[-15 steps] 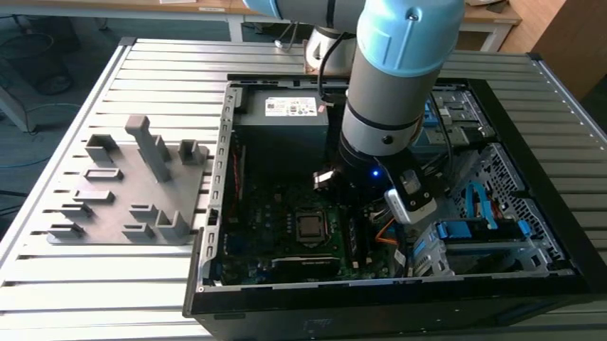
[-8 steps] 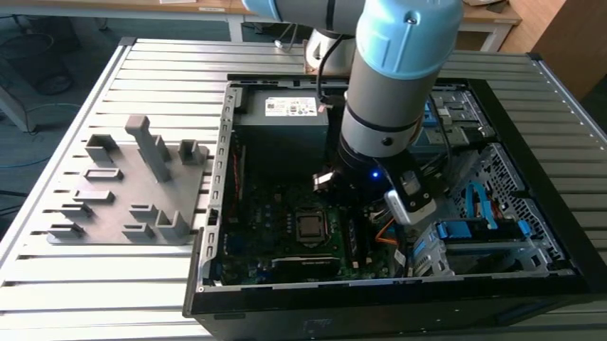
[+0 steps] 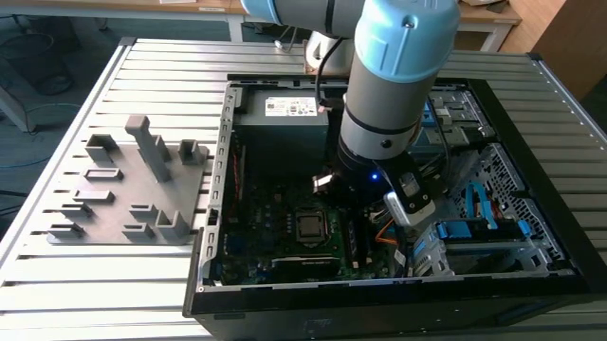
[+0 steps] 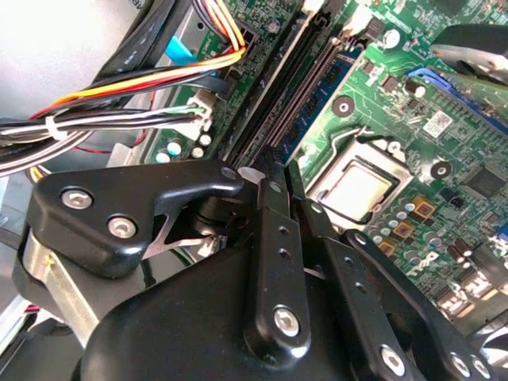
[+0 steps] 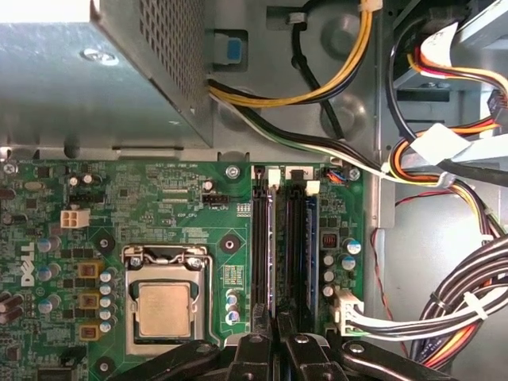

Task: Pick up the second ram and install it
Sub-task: 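Insert the second ram into the second slot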

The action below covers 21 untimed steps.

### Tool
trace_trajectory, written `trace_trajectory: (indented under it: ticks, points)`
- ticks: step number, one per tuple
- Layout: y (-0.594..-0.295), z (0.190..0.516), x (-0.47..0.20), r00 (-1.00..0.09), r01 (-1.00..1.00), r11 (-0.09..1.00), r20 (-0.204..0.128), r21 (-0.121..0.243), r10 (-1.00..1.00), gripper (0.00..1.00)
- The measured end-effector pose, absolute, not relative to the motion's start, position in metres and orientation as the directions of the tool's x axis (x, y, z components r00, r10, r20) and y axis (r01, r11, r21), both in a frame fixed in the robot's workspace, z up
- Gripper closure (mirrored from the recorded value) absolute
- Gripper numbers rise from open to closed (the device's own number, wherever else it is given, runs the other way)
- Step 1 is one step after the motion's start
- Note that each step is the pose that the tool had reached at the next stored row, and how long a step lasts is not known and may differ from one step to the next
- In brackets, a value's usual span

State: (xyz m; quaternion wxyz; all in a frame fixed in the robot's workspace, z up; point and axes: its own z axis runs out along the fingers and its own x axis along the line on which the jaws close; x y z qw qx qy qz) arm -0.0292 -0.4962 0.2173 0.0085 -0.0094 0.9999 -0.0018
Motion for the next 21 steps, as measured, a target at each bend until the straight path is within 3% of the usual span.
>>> trace_trajectory:
  ticks: [21]
  points:
    - [-0.4986,0.2164,-0.0293,-0.999,-0.032,0.999,-0.018,-0.012,-0.032,0.86]
